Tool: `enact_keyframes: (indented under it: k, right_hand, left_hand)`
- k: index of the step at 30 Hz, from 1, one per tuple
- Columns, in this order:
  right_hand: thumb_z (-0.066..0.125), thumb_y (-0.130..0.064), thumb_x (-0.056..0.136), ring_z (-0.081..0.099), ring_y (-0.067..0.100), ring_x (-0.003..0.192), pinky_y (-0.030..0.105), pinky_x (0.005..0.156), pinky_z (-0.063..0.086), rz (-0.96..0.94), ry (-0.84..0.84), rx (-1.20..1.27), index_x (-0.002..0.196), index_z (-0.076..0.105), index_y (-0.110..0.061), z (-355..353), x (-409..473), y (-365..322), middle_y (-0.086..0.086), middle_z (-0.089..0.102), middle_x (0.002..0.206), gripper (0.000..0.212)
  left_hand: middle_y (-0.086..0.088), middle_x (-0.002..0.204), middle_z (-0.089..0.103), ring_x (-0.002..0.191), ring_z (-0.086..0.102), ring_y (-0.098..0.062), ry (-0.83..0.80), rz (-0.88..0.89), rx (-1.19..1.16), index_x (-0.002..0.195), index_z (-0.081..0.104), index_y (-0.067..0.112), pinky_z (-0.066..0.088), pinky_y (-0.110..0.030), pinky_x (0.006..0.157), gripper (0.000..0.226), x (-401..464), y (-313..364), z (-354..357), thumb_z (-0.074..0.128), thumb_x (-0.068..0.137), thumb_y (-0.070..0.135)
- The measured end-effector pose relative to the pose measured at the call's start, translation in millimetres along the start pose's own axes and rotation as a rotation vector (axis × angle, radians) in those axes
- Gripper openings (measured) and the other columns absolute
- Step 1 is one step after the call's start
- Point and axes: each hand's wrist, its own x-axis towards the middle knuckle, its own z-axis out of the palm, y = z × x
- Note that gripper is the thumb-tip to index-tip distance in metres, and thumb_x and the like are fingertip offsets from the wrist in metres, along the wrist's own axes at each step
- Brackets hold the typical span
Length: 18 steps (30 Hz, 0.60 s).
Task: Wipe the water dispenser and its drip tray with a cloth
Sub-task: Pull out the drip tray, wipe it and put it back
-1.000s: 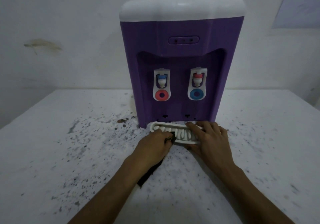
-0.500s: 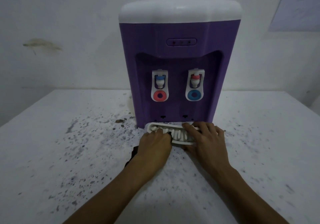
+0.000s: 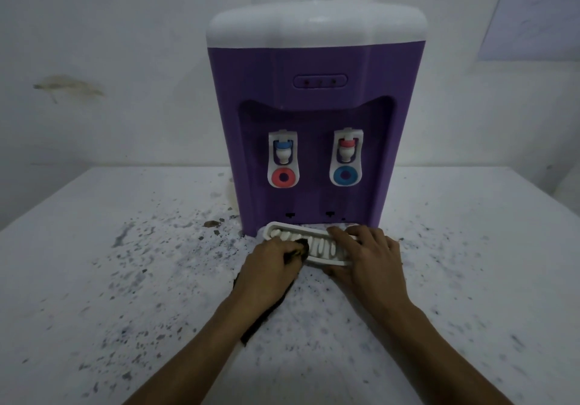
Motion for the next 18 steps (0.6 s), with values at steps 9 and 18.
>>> enact_keyframes:
  k: [9, 18]
  right_hand:
    - [0.079, -0.053, 0.063, 0.056, 0.027, 0.106, 0.047, 0.09, 0.043, -0.013, 0.032, -0.022, 0.123, 0.057, -0.03, -1, -3, -8, 0.003, 0.063, 0.114, 0.068]
    - [0.074, -0.055, 0.069, 0.054, 0.026, 0.11, 0.047, 0.093, 0.041, -0.013, 0.012, -0.035, 0.125, 0.057, -0.031, -4, -4, -10, 0.003, 0.062, 0.118, 0.064]
  left_hand:
    - [0.003, 0.084, 0.045, 0.068, 0.047, -0.012, 0.022, 0.075, 0.288, 0.101, 0.058, 0.025, 0.035, -0.025, 0.056, 0.019, 1, 13, 16, 0.04, 0.096, 0.023]
    - [0.002, 0.08, 0.049, 0.069, 0.049, -0.012, -0.106, -0.005, 0.203, 0.081, 0.056, 0.019, 0.035, -0.028, 0.059, 0.025, 2, 16, 14, 0.039, 0.097, 0.025]
